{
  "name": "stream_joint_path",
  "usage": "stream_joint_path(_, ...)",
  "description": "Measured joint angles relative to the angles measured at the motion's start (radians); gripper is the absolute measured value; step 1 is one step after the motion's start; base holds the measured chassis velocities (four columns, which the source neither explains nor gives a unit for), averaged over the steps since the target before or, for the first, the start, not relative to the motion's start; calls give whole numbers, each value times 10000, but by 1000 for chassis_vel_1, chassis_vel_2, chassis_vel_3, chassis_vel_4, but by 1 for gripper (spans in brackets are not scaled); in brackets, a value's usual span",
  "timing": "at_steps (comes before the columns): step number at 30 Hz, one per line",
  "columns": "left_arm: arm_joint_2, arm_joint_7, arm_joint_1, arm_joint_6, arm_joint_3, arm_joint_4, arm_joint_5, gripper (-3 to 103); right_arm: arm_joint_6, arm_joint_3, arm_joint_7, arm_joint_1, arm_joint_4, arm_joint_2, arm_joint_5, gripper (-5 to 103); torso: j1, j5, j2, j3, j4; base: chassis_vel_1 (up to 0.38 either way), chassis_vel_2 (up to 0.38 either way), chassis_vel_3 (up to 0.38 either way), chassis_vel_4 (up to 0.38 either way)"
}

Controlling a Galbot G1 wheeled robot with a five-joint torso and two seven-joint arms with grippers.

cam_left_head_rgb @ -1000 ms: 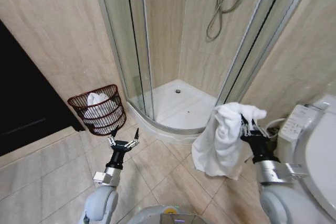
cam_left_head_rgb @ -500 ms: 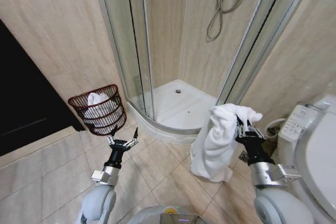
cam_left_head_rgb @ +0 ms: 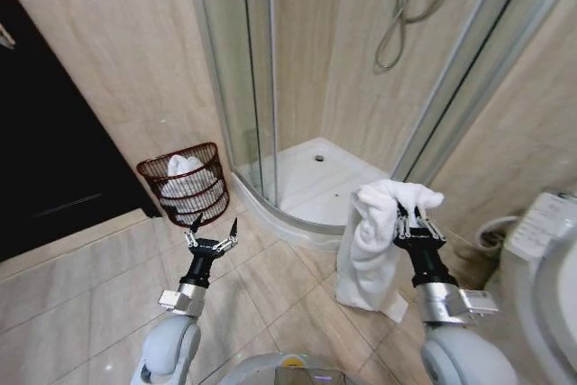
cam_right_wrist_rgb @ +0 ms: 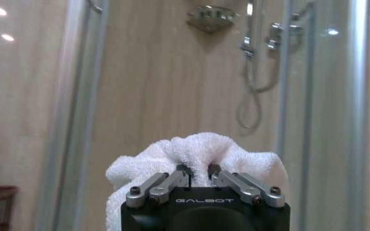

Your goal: Discard the used towel into the hamper.

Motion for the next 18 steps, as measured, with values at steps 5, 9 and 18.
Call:
stream_joint_path(5, -21, 8, -73, -145, 11, 129, 23, 100, -50, -38, 9, 136, -7, -24, -35, 14, 1, 3, 0, 1, -1, 103, 116, 109, 103)
stream_joint_path(9, -63, -57, -120, -399, 143, 256, 10, 100, -82, -107, 6, 198, -7, -58, 15, 14, 0, -2, 0, 0, 2, 81, 92, 111, 89)
stream_joint_path(18, 14, -87, -77, -544, 152, 259, -15, 100, -85, -375, 52, 249, -14, -11, -257, 14, 0, 0, 0, 0, -5, 5, 3, 6, 4)
